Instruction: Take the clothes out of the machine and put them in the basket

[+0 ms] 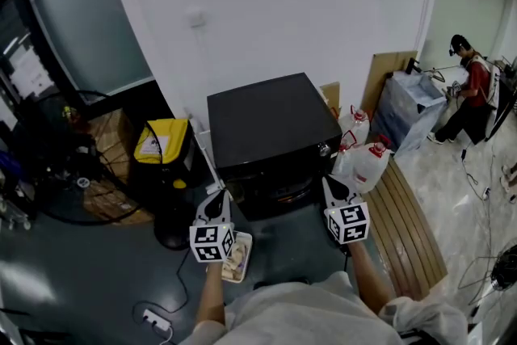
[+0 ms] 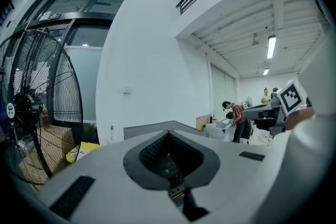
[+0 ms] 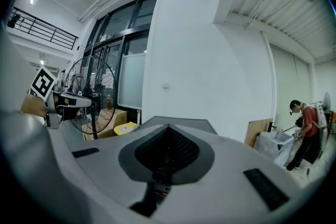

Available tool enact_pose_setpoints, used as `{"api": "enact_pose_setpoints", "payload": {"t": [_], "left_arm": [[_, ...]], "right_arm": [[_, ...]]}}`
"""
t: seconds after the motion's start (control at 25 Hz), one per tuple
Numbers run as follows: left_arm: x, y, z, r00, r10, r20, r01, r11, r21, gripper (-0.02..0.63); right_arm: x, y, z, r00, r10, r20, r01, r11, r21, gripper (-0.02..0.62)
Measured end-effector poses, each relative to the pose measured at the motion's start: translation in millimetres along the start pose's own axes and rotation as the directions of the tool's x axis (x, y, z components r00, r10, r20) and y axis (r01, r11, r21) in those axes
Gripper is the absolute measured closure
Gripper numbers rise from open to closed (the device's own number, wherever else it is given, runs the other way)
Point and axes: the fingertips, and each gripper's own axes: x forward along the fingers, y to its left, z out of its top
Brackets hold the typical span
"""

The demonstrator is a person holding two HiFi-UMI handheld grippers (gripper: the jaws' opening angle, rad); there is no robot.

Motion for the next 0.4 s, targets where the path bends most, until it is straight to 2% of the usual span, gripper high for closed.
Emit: {"api": "enact_pose_setpoints", "payload": {"t": [0.4], "left_arm": [[2.6,3.0,-0.5,1.000,0.005,0.000,-0.005,1.000,-0.006,0.588]], "right_arm": [[5.8,7.1,-4.1,1.000,0.005,-0.015,-0.005,1.000,-0.018,0.572]]}}
